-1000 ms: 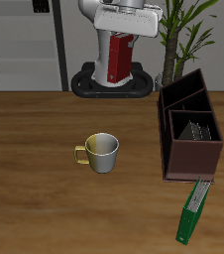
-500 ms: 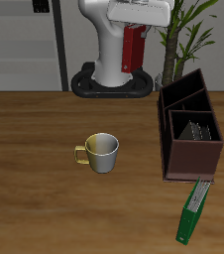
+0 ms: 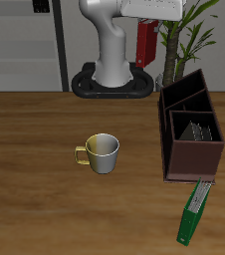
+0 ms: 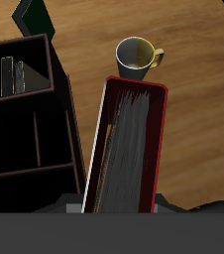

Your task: Place the left yellow book into the left desk caddy's right compartment and place the right yellow book into the left desk caddy's right compartment and place the red book into the left desk caddy's left compartment

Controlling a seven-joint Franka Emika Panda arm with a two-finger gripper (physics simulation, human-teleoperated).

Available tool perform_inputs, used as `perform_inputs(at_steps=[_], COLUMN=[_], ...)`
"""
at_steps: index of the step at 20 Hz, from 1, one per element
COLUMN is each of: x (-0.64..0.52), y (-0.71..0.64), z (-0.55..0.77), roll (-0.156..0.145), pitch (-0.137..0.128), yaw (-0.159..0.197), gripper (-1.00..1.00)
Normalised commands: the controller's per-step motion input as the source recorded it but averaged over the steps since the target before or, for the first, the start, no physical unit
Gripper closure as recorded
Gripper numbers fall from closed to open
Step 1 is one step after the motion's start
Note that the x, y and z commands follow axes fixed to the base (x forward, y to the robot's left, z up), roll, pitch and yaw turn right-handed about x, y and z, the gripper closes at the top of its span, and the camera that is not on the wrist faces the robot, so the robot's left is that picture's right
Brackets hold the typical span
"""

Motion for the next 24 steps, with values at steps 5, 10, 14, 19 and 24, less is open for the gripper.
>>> perform_inputs(at_steps=[5,10,14,19,24], x=[-0.24,-0.08,-0.05,-0.01,0.01], y=[0.2,0.25,0.29,0.38,0.38], z=[-0.06,-0.03,-0.02,0.03,0.01], roll=[0.025,0.019,0.036,0.05,0.07], pitch=[0.005,0.002,0.003,-0.007,0.002], yaw=[0.01,0.029,0.02,0.015,0.019], gripper=[1.0,1.0,1.0,1.0,1.0])
